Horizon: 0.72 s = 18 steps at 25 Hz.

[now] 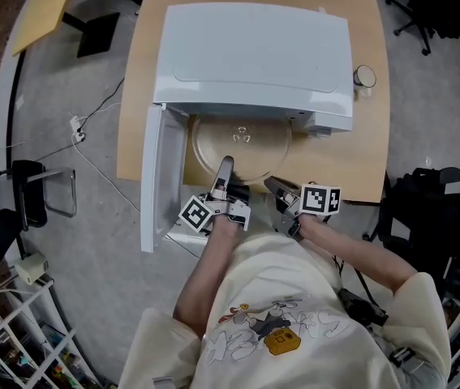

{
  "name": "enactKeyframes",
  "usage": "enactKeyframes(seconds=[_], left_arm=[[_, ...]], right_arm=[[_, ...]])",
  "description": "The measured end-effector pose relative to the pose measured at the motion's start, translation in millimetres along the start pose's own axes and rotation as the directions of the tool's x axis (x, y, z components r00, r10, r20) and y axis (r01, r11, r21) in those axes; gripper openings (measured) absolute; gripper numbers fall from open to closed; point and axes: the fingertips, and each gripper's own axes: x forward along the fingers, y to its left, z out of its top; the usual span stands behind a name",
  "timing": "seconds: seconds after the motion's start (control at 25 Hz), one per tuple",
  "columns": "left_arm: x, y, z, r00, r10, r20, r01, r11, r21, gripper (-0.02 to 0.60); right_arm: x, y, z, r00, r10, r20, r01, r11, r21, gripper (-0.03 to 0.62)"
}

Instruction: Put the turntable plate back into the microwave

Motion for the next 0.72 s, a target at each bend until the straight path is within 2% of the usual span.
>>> enactKeyframes(seconds=[0.4, 0.72], left_arm=[[51, 14, 27, 0.995, -0.048, 0.085, 0.049, 0.999, -0.006, 0.029], [98, 21, 40, 0.997, -0.050, 0.059, 0.049, 0.999, 0.014, 0.029]], right_arm=[[13, -2, -5, 0.999, -0.035, -0.032, 0.035, 0.999, 0.003, 0.008], [28, 3, -8, 0.998, -0.028, -0.049, 0.027, 1.000, -0.009, 0.007]])
